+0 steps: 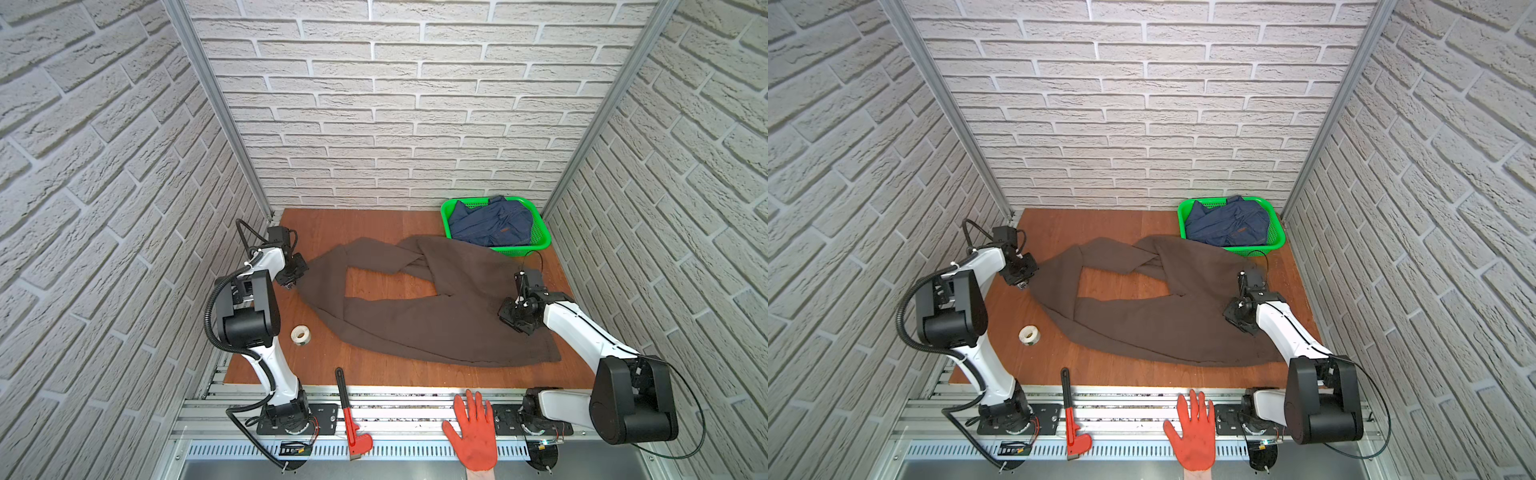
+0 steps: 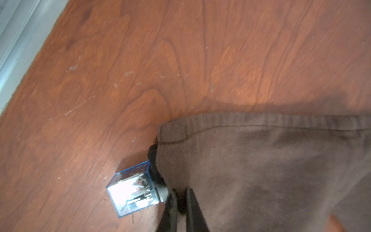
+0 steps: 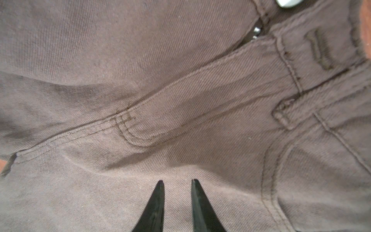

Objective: Fold and stack the trousers
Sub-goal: Flatten out the trousers at the center of the table.

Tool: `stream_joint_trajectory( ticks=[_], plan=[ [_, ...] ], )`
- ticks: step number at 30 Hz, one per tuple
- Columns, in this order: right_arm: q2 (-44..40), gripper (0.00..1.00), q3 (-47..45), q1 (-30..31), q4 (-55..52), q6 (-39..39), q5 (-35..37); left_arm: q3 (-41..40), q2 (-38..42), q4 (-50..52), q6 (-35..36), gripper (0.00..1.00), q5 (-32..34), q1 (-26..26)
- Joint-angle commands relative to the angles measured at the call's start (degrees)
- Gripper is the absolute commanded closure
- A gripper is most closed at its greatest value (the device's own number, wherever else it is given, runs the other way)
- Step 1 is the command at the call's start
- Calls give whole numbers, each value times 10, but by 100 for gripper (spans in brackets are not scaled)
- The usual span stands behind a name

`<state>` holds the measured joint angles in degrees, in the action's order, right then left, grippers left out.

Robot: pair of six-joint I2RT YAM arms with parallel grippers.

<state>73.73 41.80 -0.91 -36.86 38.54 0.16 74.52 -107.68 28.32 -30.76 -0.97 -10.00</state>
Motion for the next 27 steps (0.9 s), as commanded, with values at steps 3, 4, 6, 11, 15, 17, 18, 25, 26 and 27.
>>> stream_joint_trajectory(
  ticks=[3,4,6,11,15,17,18,25,26,27],
  plan=[
    [-2,74,10,5,-4,-4,5,4,51,-15,6,99,-14,-1],
    [-2,74,11,5,-6,-4,5,0,73,-16,5,100,-13,1],
    [-2,74,14,5,-7,-5,6,-4,120,-11,7,100,-7,3],
    [-3,74,15,5,-8,-3,12,-19,265,42,4,100,55,2],
    [-5,74,9,5,-3,2,14,-93,400,82,-36,100,108,-16],
    [-7,74,6,5,-2,5,17,-146,468,103,-64,100,136,-29],
    [-10,74,3,5,-1,7,17,-182,504,111,-79,100,149,-35],
    [-13,74,-7,5,-6,6,22,-317,628,140,-138,100,177,-53],
    [-15,74,-9,5,-9,6,24,-324,640,145,-142,100,184,-55],
    [-17,74,-11,5,-12,8,27,-330,651,149,-144,100,191,-55]
  ],
)
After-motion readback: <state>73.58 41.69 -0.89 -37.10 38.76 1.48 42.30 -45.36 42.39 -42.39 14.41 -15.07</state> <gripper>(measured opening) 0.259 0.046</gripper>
